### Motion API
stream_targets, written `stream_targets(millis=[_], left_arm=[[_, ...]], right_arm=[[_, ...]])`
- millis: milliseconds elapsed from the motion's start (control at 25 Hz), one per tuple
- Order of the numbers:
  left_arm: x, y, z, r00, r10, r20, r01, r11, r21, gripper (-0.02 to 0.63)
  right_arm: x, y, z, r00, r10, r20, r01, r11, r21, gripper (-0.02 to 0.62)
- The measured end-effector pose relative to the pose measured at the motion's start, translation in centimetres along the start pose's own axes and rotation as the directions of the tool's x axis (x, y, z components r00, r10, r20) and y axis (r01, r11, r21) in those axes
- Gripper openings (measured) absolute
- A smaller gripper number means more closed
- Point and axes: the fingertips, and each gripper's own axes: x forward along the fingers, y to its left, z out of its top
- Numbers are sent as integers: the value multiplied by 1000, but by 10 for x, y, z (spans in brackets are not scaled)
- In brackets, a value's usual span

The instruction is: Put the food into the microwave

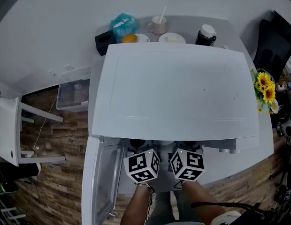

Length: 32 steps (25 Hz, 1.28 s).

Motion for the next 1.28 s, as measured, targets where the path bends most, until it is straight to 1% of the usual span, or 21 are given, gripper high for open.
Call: stream_targets(millis=[200,760,840,1080,1280], left_arm=[[-4,4,5,1000,18,23,-18,1000,17,64],[-37,6,0,999,46,20,-47,998,29,64],[-42,4,0,999,42,21,-42,999,32,63],[-61,-6,-1,1000,24,11,-24,999,44,8],[-77,-16,0,1000,5,-6,-5,999,37,5]], right_arm=[[-5,-1,1,1000,-3,10,3,1000,-22,20],[-21,-1,1,1000,5,-3,-6,997,-71,20],[-25,1,1,1000,17,-6,-18,997,-76,20],[-43,11,-1,996,78,-36,-81,991,-104,18],[-58,24,1,987,143,-69,-150,981,-122,18]])
